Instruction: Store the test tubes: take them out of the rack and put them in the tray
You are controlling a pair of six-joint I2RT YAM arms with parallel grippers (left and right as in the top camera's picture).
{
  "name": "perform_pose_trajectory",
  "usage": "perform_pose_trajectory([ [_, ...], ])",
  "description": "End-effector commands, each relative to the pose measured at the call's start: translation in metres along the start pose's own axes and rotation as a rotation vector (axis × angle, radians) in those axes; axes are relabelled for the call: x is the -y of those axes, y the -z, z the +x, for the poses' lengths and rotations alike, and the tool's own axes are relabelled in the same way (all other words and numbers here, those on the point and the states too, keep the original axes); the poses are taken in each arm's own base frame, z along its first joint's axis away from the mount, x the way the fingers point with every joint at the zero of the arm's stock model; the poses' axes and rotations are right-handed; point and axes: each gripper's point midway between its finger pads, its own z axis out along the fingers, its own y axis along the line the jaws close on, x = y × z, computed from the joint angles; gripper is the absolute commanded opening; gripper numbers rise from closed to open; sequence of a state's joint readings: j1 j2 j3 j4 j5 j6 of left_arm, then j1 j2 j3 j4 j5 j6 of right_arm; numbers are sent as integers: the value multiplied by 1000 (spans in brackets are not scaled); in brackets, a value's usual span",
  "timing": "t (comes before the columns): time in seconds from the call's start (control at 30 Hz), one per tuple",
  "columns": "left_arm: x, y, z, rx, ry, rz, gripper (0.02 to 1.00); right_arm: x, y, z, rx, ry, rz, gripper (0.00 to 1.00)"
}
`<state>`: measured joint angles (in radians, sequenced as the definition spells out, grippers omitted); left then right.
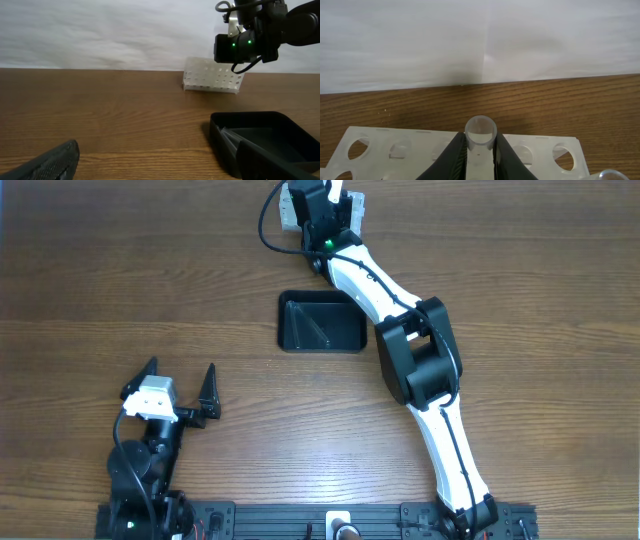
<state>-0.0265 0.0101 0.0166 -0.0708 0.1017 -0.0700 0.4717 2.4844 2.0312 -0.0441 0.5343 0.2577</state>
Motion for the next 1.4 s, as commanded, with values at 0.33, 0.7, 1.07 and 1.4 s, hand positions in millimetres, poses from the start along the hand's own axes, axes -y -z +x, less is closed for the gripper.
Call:
perform_pose_trajectory([
  [0.33,0,0,3,0,-17,6,998,-3,2,-20,55,-27,13,99],
  [0.7,0,0,3,0,-17,5,1000,-2,49,-104,194,-31,21,93],
  [1.07,0,0,3,0,-17,5,1000,-4,125,-168,237,-13,-27,84],
  [1.4,0,0,3,0,-17,5,1000,-25,148,-62,-215,79,-168,53],
])
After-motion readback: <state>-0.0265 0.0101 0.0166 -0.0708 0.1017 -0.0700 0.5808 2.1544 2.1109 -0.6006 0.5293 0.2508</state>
